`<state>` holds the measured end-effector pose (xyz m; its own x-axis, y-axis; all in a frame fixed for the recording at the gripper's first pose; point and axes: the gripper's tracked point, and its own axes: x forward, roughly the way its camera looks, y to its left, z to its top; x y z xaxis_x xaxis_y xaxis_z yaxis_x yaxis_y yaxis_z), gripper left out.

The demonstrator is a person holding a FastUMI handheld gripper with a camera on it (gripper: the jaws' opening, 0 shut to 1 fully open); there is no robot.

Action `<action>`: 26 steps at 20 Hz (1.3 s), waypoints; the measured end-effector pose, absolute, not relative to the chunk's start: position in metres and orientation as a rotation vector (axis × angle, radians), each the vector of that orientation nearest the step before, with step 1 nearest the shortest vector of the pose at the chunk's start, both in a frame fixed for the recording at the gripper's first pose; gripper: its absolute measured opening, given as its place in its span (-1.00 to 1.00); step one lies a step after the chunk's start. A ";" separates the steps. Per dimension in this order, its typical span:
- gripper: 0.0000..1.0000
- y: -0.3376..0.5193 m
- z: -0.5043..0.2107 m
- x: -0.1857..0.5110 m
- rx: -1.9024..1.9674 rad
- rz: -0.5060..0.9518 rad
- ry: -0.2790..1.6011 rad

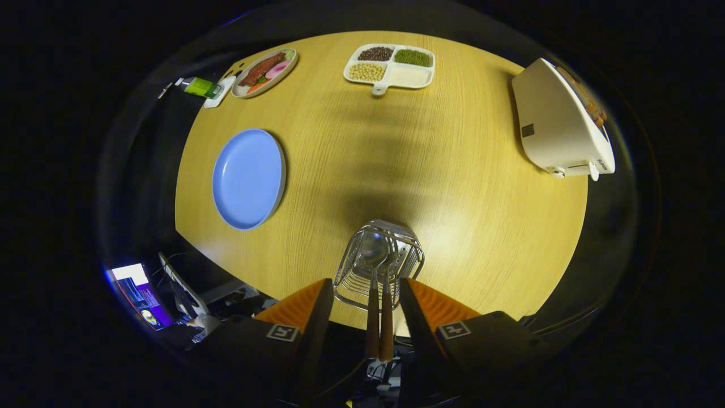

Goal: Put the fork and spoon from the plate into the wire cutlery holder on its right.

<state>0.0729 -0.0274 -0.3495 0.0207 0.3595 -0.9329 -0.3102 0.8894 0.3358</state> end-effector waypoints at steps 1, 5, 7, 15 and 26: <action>0.76 -0.028 -0.343 0.073 0.051 0.513 1.411; 0.97 -0.037 -0.310 0.074 0.092 0.475 1.217; 0.99 -0.044 -0.291 0.073 0.117 0.458 1.134; 0.99 -0.074 -0.223 0.065 0.121 0.432 0.817; 0.98 -0.097 -0.148 0.067 0.064 0.428 0.362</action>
